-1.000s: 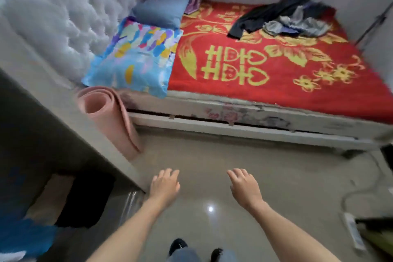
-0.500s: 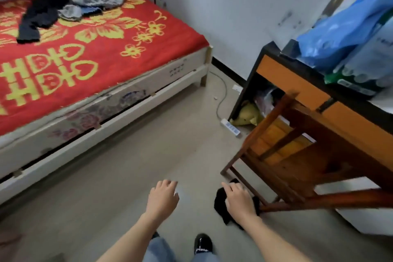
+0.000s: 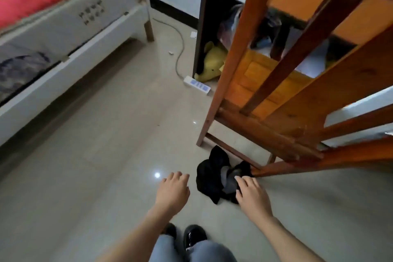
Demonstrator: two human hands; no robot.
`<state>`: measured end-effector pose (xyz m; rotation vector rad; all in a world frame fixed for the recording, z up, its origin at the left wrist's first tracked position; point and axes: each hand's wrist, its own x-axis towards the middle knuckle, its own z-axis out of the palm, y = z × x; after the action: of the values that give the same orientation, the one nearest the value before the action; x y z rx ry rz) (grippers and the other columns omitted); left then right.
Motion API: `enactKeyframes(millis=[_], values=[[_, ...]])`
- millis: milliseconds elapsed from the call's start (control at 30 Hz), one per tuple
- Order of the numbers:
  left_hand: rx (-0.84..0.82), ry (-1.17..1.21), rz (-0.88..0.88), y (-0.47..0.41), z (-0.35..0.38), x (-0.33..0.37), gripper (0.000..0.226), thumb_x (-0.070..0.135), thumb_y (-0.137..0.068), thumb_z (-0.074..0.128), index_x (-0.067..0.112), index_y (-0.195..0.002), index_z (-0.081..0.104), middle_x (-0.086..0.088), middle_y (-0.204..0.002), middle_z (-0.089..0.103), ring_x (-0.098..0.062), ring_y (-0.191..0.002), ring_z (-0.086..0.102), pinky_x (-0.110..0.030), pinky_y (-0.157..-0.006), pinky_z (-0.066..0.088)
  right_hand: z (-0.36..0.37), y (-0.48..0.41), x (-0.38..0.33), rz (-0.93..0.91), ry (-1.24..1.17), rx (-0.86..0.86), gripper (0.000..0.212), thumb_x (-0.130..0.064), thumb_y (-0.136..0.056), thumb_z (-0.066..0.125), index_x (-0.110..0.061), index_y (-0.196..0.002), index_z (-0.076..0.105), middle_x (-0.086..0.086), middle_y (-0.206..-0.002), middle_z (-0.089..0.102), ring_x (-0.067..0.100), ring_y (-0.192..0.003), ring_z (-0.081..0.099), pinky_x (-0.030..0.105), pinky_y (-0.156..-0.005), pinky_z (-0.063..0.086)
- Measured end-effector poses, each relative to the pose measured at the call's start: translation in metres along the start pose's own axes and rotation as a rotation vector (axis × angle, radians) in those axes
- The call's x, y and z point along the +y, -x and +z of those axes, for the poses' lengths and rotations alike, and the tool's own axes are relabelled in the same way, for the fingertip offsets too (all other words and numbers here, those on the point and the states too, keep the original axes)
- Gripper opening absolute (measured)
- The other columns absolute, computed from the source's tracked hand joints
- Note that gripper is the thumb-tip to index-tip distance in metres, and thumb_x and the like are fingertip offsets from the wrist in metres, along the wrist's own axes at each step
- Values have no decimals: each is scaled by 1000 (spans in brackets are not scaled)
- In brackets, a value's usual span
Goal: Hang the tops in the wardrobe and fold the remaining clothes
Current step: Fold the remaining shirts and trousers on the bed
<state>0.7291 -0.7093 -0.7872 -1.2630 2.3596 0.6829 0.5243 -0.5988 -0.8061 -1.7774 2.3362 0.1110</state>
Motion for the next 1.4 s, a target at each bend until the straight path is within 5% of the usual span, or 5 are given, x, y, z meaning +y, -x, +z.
enactKeyframes(millis=[233, 367, 500, 667, 1400], values=[[-71, -155, 158, -132, 135, -35, 43, 29, -96, 39, 17, -138, 34, -7, -143, 35, -25, -130, 32, -34, -100, 30, 165, -53, 42, 145, -23, -264, 67, -33, -59, 87, -11, -117, 64, 14, -113, 62, 35, -105, 61, 45, -77, 52], [-90, -304, 345, -205, 171, -52, 67, 42, -95, 45, 20, -149, 11, -9, -155, 13, -28, -137, 24, -38, -105, 27, 213, -87, 62, 180, 22, -479, 79, -52, -89, 53, -30, -150, 7, 3, -157, 6, 25, -145, 4, 42, -113, 15], [-197, -304, 494, -272, 217, -40, 95, 47, -85, 59, 31, -149, -10, -7, -158, -3, -27, -140, 20, -38, -107, 28, 258, -106, 77, 147, -38, -625, 96, -43, -85, 64, -39, -148, -9, 5, -156, -21, 31, -145, 0, 45, -113, 17], [-314, -87, 395, -305, 252, -4, 62, 23, -90, 56, 25, -146, 28, -14, -143, 36, -35, -125, 42, -39, -96, 41, 271, -108, 90, 177, -162, -496, 41, -10, -93, 48, -24, -132, 46, 2, -143, 38, 24, -122, 46, 31, -90, 42], [402, 529, 42, 81, -180, -78, 26, -13, -69, 67, 6, -86, 74, -15, -90, 64, -29, -81, 62, -25, -73, 38, -200, -27, -78, 212, -373, -232, 31, -12, -91, 51, -23, -120, 57, -5, -121, 61, 20, -109, 57, 26, -70, 36]])
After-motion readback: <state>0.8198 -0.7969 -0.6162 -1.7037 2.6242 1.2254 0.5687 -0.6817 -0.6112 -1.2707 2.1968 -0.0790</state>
